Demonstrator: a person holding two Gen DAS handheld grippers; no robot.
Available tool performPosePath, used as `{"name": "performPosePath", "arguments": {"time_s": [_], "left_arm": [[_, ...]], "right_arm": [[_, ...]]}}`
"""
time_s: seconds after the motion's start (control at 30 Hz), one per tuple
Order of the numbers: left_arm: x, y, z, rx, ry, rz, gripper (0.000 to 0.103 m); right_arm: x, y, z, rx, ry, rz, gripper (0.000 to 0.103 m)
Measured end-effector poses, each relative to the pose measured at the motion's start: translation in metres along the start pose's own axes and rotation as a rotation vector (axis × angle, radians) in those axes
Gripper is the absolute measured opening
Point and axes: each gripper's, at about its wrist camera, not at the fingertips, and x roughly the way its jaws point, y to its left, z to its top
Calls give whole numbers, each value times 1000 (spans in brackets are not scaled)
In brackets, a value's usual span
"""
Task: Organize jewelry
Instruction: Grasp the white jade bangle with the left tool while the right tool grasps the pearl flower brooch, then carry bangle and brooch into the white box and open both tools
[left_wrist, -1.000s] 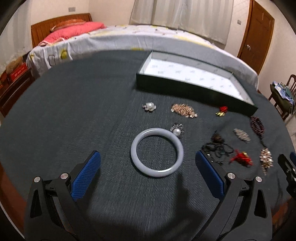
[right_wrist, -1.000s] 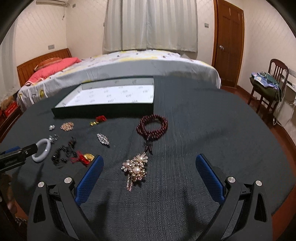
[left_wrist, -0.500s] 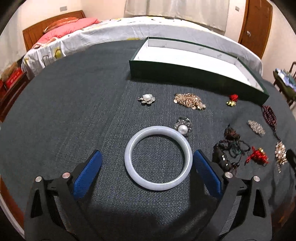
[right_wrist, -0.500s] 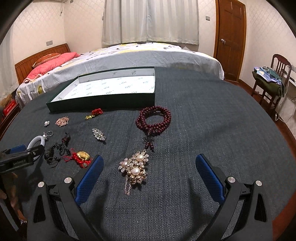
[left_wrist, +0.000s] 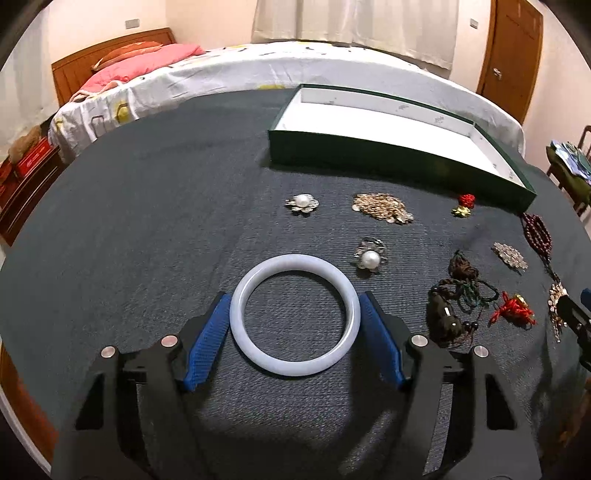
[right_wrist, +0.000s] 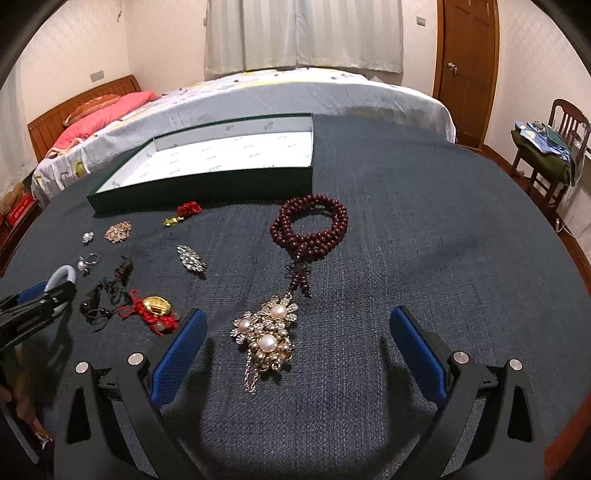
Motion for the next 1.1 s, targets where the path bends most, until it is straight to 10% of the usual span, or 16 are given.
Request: {"name": "performPosePath", "arguments": {"time_s": [0.53, 1.1], "left_arm": [[-11, 0, -2, 9, -39, 12, 69], [-40, -5, 3, 16, -101, 6, 69]], "right_arm": [[-1, 11, -11, -57, 29, 42, 36], [-41, 2, -3, -21, -65, 76, 34]]}}
